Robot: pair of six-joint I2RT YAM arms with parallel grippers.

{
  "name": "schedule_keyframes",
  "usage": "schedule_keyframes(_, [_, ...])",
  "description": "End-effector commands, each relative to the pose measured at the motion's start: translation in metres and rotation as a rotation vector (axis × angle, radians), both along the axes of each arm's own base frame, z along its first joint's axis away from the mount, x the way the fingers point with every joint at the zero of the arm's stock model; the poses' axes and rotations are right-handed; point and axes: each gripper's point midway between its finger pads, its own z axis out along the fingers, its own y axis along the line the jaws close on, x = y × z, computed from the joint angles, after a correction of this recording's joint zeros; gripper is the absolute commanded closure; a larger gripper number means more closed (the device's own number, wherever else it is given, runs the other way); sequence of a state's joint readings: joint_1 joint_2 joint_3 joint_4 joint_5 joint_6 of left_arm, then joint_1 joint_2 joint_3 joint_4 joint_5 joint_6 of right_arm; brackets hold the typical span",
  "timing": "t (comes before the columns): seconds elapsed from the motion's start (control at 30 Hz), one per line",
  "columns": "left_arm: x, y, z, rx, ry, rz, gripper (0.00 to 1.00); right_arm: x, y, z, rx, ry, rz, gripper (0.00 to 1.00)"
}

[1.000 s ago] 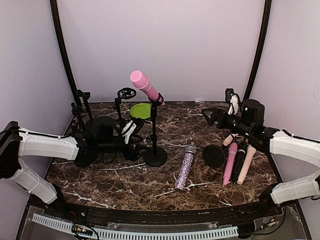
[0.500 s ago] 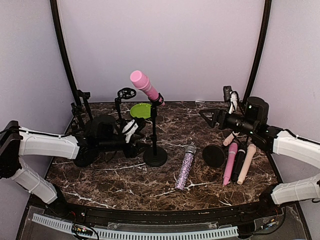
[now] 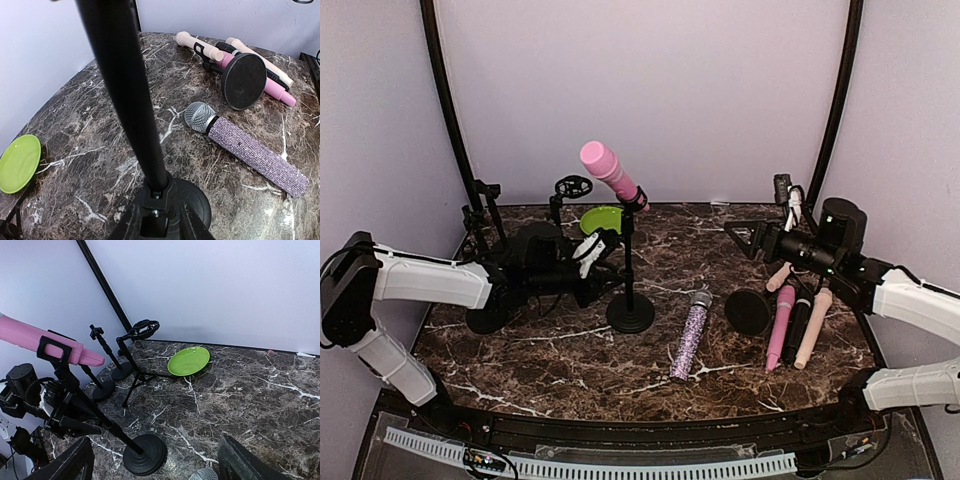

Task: Remove the microphone from the stand
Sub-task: Unscrew the knob on the microphone stand.

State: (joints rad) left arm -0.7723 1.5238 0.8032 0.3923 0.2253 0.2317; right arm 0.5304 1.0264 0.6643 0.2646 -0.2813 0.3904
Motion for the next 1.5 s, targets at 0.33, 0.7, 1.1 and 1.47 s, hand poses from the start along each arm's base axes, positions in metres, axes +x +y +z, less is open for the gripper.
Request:
schedule_keyframes(0.33, [-0.001,0.003,0.009,-0.062,0.045,-0.003,0.68,-0.008,0.002,0.003,0.019,-0.016,-0.001,0.14])
schedule_keyframes(0.7, [-0.014,0.001,0.007,-0.139,0.155,-0.025,0.91,-0.012,0.018,0.004,-0.033,-0.037,0.032,0.15])
schedule_keyframes(1.1, [-0.023,-0.007,0.002,-0.305,0.444,0.020,0.98,-0.032,0.068,0.003,-0.023,-0.089,0.150,0.16])
schedule_keyframes(1.47, [-0.024,-0.004,-0.005,-0.428,0.685,0.076,0.99,-0.039,0.101,-0.004,0.013,-0.095,0.193,0.17])
